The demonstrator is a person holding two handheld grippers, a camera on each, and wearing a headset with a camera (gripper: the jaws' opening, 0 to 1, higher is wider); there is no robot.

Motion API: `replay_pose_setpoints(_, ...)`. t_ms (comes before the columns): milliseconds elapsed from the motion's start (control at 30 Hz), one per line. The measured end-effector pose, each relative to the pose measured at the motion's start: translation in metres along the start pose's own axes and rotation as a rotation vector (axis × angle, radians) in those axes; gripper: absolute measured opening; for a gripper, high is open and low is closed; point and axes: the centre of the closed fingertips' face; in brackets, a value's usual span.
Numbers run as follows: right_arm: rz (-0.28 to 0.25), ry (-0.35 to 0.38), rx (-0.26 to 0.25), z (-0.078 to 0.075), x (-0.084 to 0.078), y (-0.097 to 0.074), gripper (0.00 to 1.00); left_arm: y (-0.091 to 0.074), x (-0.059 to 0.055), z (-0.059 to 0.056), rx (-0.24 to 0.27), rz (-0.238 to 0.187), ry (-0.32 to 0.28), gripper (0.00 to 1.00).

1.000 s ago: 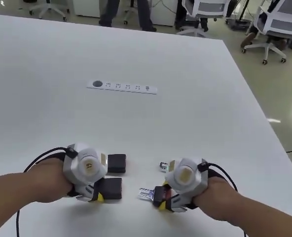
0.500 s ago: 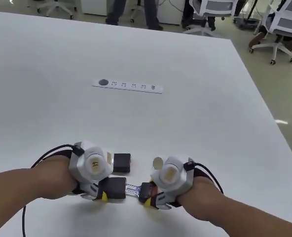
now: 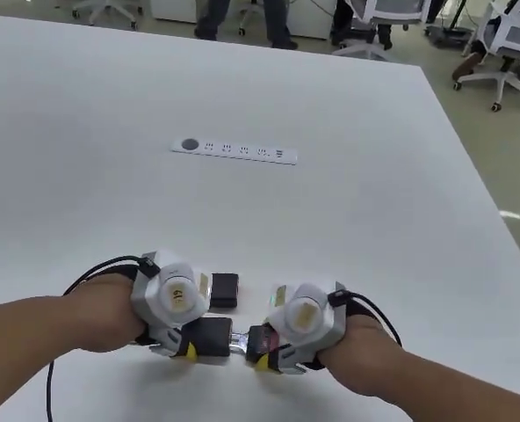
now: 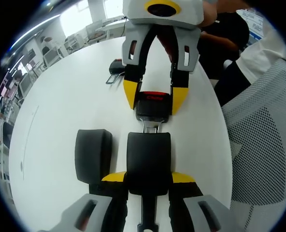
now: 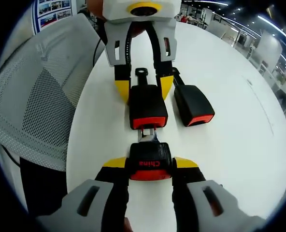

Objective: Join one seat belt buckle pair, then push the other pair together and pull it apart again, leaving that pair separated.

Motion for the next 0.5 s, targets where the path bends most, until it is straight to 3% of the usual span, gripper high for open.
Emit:
replay_pose_setpoints(233, 0.024, -0.037, 0.024, -0.0016, 0.0032, 0.0035, 0.32, 0.0016, -0.0009, 0.0008, -0.022, -0.010, 0.037, 0.32)
replay_pose_setpoints(500, 0.049, -0.056, 0.026, -0.0008, 0.0066, 0.0063, 0.31, 0.0037, -0.0010, 0.0020, -0.048, 0.006, 0.055, 0.31)
Point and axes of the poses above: the centre of the closed fingertips' face, and the gripper's own axes: y roughly forward along the fingers, z roughly to its left, x roughly out of its top, and after that the axes turned 9 degrees about y, right-handed
